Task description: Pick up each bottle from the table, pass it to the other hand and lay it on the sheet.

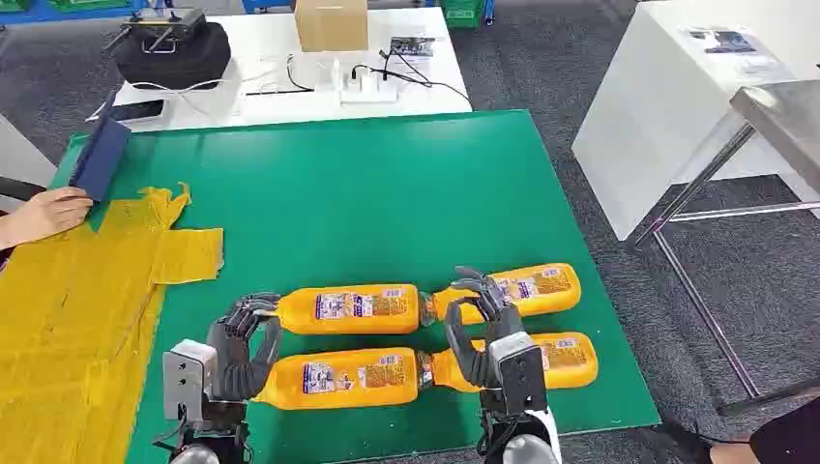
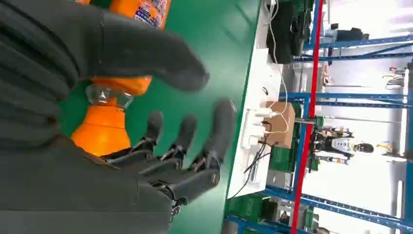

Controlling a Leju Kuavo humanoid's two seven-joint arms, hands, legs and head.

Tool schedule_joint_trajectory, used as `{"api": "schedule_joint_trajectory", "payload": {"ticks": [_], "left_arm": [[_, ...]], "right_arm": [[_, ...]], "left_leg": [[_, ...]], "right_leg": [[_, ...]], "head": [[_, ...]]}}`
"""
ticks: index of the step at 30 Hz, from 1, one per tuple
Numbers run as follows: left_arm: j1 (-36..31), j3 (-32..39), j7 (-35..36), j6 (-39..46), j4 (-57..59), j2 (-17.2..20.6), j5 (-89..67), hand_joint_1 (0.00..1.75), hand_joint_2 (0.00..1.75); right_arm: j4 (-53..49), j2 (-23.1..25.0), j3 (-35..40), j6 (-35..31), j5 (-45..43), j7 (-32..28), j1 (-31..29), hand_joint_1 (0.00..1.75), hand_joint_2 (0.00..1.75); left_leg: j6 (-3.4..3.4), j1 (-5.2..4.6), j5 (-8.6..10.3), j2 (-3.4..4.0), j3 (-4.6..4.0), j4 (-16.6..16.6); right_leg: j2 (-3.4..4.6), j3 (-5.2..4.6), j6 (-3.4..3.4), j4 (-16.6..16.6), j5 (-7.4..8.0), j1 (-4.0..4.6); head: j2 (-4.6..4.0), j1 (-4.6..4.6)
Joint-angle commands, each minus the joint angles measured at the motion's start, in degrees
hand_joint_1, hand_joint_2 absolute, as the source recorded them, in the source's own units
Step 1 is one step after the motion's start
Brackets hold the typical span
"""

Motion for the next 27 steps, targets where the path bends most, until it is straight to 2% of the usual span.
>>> {"api": "schedule_joint_trajectory", "payload": {"ticks": [1, 3, 8, 9, 10, 11, 13, 14, 15, 16, 18, 20, 22, 26, 27], "left_arm": [[0.74, 5.07, -7.57, 3.68, 0.42, 0.38, 5.08, 1.75, 1.75], [0.22, 5.91, -8.08, 2.76, 0.50, 0.51, 6.45, 1.75, 1.75], [0.00, 5.70, -8.12, 2.86, 0.45, 0.06, 6.43, 1.75, 1.75], [-0.07, 5.56, -8.12, 2.88, 0.56, 0.07, 6.41, 1.75, 1.75], [-0.41, 5.06, -8.29, 2.73, 0.48, 0.42, 6.16, 1.75, 1.75], [-0.58, 4.99, -8.33, 2.72, 0.37, 0.51, 6.10, 1.75, 1.75], [-1.17, 5.01, -8.17, 2.75, 0.13, 0.82, 5.85, 1.75, 1.75], [-1.29, 5.16, -7.95, 2.85, 0.09, 0.86, 5.78, 1.75, 1.75], [-1.27, 5.54, -7.55, 2.83, -0.01, 0.73, 5.99, 0.54, 1.75], [-1.25, 5.71, -7.43, 2.72, -0.10, 0.70, 6.18, 0.00, 1.75], [-1.00, 6.44, -7.35, 1.39, -0.83, 0.68, 7.69, 0.00, 1.75], [-0.89, 6.74, -7.26, 1.11, -1.23, 0.73, 7.86, 0.00, 1.75], [-0.92, 7.16, -7.09, 0.68, -1.38, 0.52, 7.90, 0.00, 1.75], [-2.75, 7.97, -5.71, -2.48, -1.02, 0.42, 8.07, 0.00, 1.75], [-2.91, 8.07, -5.62, -2.60, -0.98, 0.32, 8.03, 0.00, 1.75]], "right_arm": [[-1.19, 1.34, -0.49, -6.39, -2.23, -4.51, -3.39, 1.75, 1.75], [-0.56, 0.64, 0.05, -6.70, -1.17, -2.73, -5.10, 1.75, 1.75], [-0.13, 0.39, 0.11, -6.65, -1.16, -2.91, -4.81, 1.75, 1.75], [-0.07, 0.40, 0.14, -7.10, -0.82, -3.16, -4.79, 1.75, 1.75], [0.42, -0.13, 0.95, -8.45, 1.62, -3.47, -5.52, 1.75, 1.75], [0.56, -0.22, 1.13, -8.87, 2.35, -3.31, -5.89, 1.75, 1.75], [1.11, -0.41, 1.85, -9.94, 4.32, -2.50, -7.46, 1.75, 1.75], [1.05, -0.35, 2.11, -10.10, 4.62, -2.22, -7.84, 0.87, 1.75], [1.17, -0.52, 2.75, -11.20, 6.87, -2.00, -8.27, 0.00, 1.75], [1.48, -0.66, 3.35, -11.56, 8.59, -1.32, -8.66, 0.00, 1.75], [4.46, -2.04, 6.44, -11.34, 17.15, 3.66, -11.19, 0.00, 1.75], [5.77, -1.69, 6.85, -11.44, 17.43, 3.93, -12.01, 0.00, 1.75], [8.18, -2.98, 8.86, -10.90, 23.21, 7.58, -13.74, 0.00, 1.75], [18.40, -6.20, 17.42, -1.86, 36.98, 16.25, -22.61, 0.00, 1.75], [19.12, -6.02, 17.51, -1.76, 36.98, 16.32, -23.04, 0.00, 1.75]], "left_leg": [[0.01, -0.01, -0.12, 0.18, 0.22, 0.02], [0.01, -0.02, -0.18, 0.37, 0.28, 0.05], [0.02, 0.01, -0.16, 0.15, 0.40, 0.05], [0.02, -0.01, -0.10, 0.03, 0.36, 0.02], [0.01, 0.00, -0.09, 0.05, 0.32, 0.02], [0.02, 0.00, -0.18, 0.13, 0.49, 0.07], [0.01, 0.00, -0.07, 0.10, 0.28, -0.01], [0.02, 0.00, -0.17, 0.22, 0.44, 0.04], [0.02, -0.01, -0.11, 0.13, 0.38, 0.01], [0.03, 0.00, -0.18, 0.19, 0.50, 0.06], [0.02, 0.00, -0.07, 0.16, 0.35, 0.00], [0.02, 0.02, -0.11, 0.22, 0.45, 0.01], [0.02, 0.03, -0.16, 0.28, 0.54, 0.03], [0.02, 0.00, -0.03, 0.20, 0.38, -0.04], [0.03, 0.00, -0.12, 0.33, 0.57, -0.02]], "right_leg": [[0.11, 0.20, -0.09, -0.01, -0.07, 0.02], [0.29, 0.24, -0.11, 0.02, -0.06, 0.02], [0.04, 0.39, -0.11, -0.03, -0.11, 0.06], [-0.03, 0.12, -0.10, -0.02, -0.11, 0.03], [0.03, -0.09, -0.01, -0.01, -0.15, 0.02], [0.08, 0.07, -0.02, 0.00, -0.24, 0.05], [0.10, 0.07, 0.04, -0.04, -0.12, 0.03], [0.18, 0.28, 0.01, -0.02, -0.17, 0.04], [0.11, 0.41, 0.04, -0.03, -0.14, 0.02], [0.14, 0.55, 0.01, -0.01, -0.20, 0.04], [0.15, 0.37, 0.06, -0.02, -0.10, 0.01], [0.19, 0.49, 0.03, -0.05, -0.12, 0.04], [0.22, 0.59, 0.00, -0.05, -0.15, 0.08], [0.21, 0.41, 0.07, -0.08, -0.04, 0.04], [0.30, 0.59, 0.02, -0.09, -0.08, 0.06]], "head": [[0.00, 0.00], [0.00, 0.00], [0.00, 0.00], [0.00, 0.00], [0.00, 0.00], [0.00, 0.00], [0.00, 0.00], [0.00, -0.02], [0.00, 0.00], [0.00, 0.00], [0.00, 0.00], [0.00, 0.00], [0.00, 0.00], [0.00, 0.00], [0.00, 0.00]]}}
